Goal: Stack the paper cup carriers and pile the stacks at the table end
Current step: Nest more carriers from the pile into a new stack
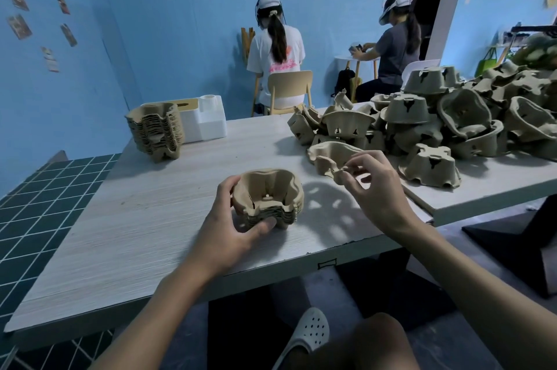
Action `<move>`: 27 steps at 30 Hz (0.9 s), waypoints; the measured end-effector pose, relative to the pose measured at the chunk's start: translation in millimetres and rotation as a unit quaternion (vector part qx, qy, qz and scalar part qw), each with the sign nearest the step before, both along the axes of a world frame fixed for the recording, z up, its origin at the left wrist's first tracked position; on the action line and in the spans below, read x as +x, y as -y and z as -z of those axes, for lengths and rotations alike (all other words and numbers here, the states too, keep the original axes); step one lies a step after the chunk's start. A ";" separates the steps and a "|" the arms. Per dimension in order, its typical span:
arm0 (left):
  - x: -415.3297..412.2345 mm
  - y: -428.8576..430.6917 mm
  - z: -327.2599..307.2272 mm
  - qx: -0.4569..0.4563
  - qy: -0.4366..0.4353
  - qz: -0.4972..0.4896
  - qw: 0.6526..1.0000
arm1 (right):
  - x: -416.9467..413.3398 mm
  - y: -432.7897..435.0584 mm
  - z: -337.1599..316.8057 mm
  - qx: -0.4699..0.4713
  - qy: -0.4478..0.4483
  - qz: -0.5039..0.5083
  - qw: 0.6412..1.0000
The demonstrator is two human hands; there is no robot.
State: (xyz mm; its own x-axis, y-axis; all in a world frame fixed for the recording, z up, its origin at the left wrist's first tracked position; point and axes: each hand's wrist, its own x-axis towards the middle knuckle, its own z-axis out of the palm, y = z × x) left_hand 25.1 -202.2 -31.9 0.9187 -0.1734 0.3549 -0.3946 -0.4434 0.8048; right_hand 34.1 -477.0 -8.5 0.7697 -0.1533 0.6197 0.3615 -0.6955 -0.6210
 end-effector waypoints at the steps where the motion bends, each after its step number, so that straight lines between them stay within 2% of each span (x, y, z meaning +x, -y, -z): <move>1: 0.0 0.3 0.1 -0.002 0.001 0.002 1.000 | -2.7 -4.5 -3.2 0.009 0.008 -0.016 1.000; 8: 0.9 -1.3 1.5 -0.013 0.001 0.007 1.000 | -19.9 -38.9 -24.7 0.049 0.029 -0.139 0.989; 15: 3.7 -0.7 1.1 -0.036 -0.015 0.019 0.999 | -20.8 -64.7 -19.6 0.026 0.001 -0.243 0.970; 22: 0.0 0.0 1.6 -0.035 0.003 0.021 0.999 | -22.4 -63.0 -20.2 0.028 -0.042 -0.230 0.972; 27: -1.2 -0.3 -1.7 0.018 0.011 0.012 1.000 | -10.7 -49.8 -18.1 0.017 -0.049 -0.177 0.983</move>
State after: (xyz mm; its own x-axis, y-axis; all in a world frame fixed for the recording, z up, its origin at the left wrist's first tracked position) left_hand 23.8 -201.9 -30.2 0.9057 -0.2091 0.3689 -0.4239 -0.4622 0.7789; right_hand 23.4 -427.2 9.6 0.8341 0.1158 0.5394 0.5149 -0.5144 -0.6858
